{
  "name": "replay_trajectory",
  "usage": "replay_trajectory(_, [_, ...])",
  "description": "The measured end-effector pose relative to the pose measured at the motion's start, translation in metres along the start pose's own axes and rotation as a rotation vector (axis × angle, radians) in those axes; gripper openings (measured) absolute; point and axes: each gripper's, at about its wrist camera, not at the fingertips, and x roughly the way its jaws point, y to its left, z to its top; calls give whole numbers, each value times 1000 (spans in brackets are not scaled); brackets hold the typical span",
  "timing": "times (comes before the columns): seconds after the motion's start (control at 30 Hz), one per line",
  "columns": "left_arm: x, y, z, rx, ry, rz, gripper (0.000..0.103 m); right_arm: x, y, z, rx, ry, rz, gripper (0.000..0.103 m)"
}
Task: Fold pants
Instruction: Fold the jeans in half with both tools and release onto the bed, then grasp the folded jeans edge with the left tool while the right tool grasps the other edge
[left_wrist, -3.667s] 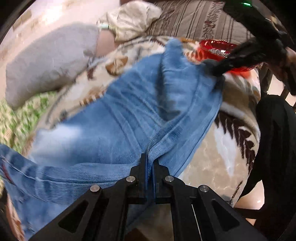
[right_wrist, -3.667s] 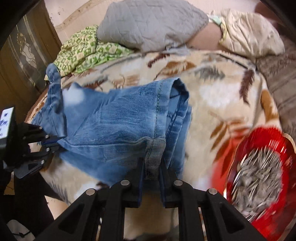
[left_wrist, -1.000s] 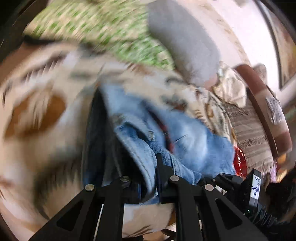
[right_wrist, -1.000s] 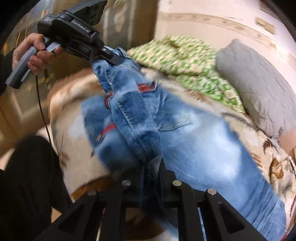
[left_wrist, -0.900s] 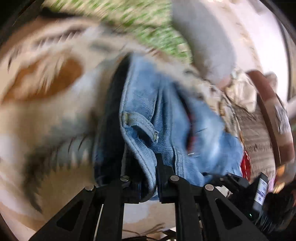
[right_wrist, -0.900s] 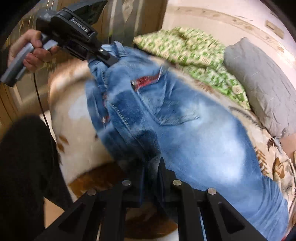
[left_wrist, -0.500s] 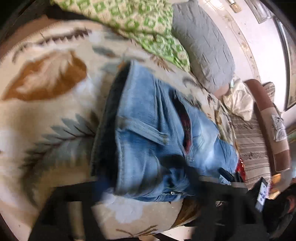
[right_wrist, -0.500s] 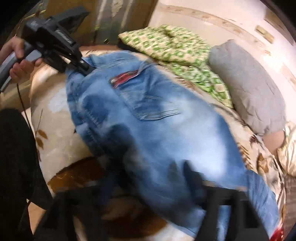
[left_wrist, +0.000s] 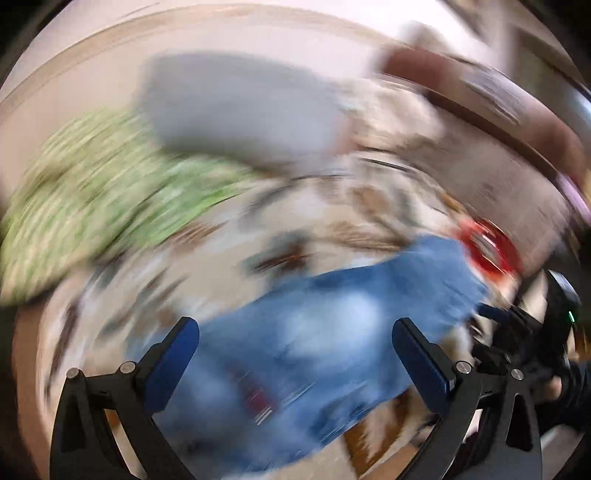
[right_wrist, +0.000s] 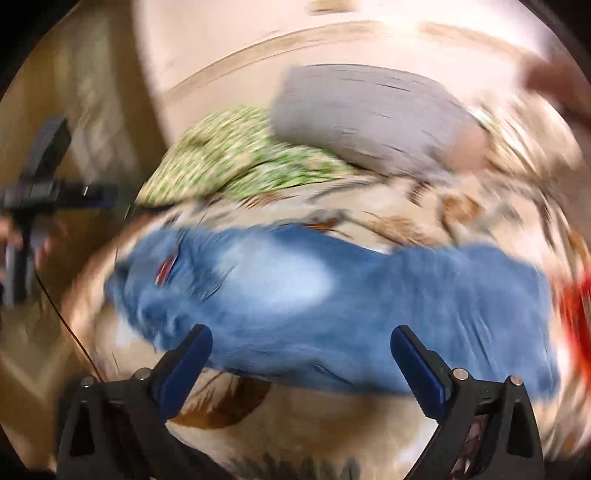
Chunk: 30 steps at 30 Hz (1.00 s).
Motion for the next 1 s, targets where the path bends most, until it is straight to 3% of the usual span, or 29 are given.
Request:
replay_trajectory(0.1, [35,-42,41,177,29,-135,103,-22,-32,-12,162,-56,-58,99])
replay_trajectory(0.23, [91,-99,84,320,102,-265,103,-41,-80,-30,351,-108,-148,99])
replay_trajectory(0.43, [152,-174,110,494,168,-368,103,-48,-153,-56,619,-157,-173,99])
replay_trajectory(0.63, [215,-226,110,684,295,-332,103,-26,-193,-65,733,-177,-93,99])
replay_trajectory(0.8, [259,-252,119,718,391,-350,103,-16,-200,-56,716,-221,-74,99])
replay_trajectory(1.0, [302,-281,125,770,488,-376,103,-3,-210,-40,713,-203,-95,99])
